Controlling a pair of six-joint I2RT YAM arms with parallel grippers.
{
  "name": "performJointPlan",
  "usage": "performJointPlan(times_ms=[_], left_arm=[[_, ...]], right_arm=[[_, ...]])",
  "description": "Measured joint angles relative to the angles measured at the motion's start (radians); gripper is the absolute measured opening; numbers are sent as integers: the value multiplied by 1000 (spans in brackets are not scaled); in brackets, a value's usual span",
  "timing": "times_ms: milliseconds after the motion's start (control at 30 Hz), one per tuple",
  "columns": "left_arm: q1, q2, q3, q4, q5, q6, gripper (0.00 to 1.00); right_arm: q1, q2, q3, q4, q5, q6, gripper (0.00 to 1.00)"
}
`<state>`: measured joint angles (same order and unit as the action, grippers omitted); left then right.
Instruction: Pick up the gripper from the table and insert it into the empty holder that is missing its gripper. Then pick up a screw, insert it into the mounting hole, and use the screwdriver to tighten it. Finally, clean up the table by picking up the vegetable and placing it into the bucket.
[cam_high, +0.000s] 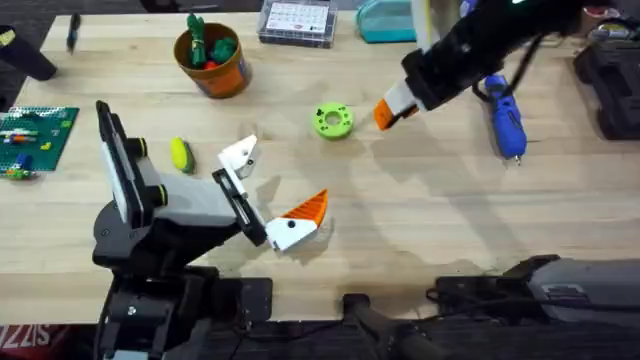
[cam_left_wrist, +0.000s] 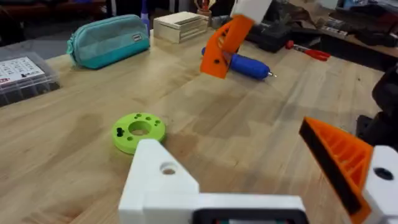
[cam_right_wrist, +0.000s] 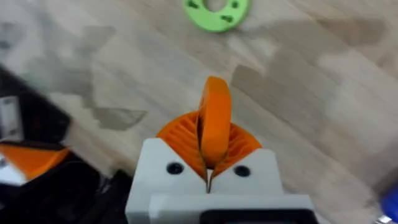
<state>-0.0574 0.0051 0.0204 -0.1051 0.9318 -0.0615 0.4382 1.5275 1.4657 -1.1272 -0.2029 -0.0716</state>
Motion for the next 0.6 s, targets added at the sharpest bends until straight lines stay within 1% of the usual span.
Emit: performJointPlan(times_ms=[133, 233, 300, 433, 500, 600], left_arm=[[0, 0, 0, 0, 0, 0, 986], [0, 0, 0, 0, 0, 0, 986], [0, 0, 0, 0, 0, 0, 986], [0, 0, 0, 0, 0, 0, 985], [0, 0, 0, 0, 0, 0, 985], [0, 0, 0, 0, 0, 0, 985]], right_arm=[[-31, -29, -3, 4, -150, 9, 7], [-76, -29, -46, 84, -299, 4, 7], [-113, -20, -92, 158, -423, 0, 7], [-163, 34, -175, 273, -643, -3, 7], [-172, 75, -212, 326, -749, -4, 7], [-169, 143, -235, 367, -899, -18, 7]])
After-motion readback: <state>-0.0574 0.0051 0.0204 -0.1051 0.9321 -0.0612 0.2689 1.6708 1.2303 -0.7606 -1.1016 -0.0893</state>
